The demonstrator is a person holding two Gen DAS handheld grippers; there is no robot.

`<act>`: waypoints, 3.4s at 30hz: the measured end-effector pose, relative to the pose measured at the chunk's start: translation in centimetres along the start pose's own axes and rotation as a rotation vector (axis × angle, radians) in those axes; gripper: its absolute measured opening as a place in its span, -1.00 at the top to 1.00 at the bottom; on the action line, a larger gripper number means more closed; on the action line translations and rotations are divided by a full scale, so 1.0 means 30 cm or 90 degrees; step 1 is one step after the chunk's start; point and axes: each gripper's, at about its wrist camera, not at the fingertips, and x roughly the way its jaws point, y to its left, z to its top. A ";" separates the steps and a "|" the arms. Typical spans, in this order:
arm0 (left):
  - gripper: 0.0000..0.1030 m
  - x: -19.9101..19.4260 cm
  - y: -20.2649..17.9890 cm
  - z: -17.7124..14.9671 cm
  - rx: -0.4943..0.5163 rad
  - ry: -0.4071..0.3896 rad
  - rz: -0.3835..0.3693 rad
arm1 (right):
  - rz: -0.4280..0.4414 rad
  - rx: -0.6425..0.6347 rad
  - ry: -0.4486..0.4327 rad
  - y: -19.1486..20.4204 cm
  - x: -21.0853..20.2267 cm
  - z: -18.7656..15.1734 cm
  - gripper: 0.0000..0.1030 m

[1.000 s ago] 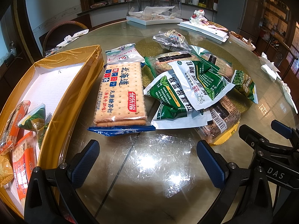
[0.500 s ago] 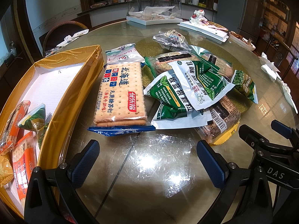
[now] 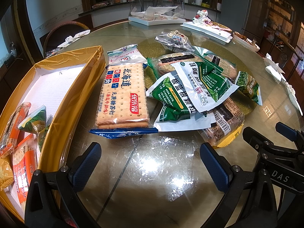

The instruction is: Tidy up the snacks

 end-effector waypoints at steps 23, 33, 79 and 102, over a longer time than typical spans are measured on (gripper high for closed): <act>-1.00 0.000 0.000 0.001 0.000 0.000 0.000 | -0.010 0.015 0.000 0.009 0.006 0.010 -1.00; -1.00 -0.003 -0.008 0.006 -0.006 0.038 0.004 | 0.054 0.073 -0.078 -0.078 -0.089 -0.003 -0.95; 0.17 -0.087 -0.029 0.216 -0.044 0.014 -0.239 | 0.131 0.046 -0.019 -0.106 0.075 0.241 -0.56; 0.30 -0.248 0.082 -0.024 -0.089 -0.004 -0.321 | 0.159 0.010 -0.045 -0.001 -0.103 -0.013 0.00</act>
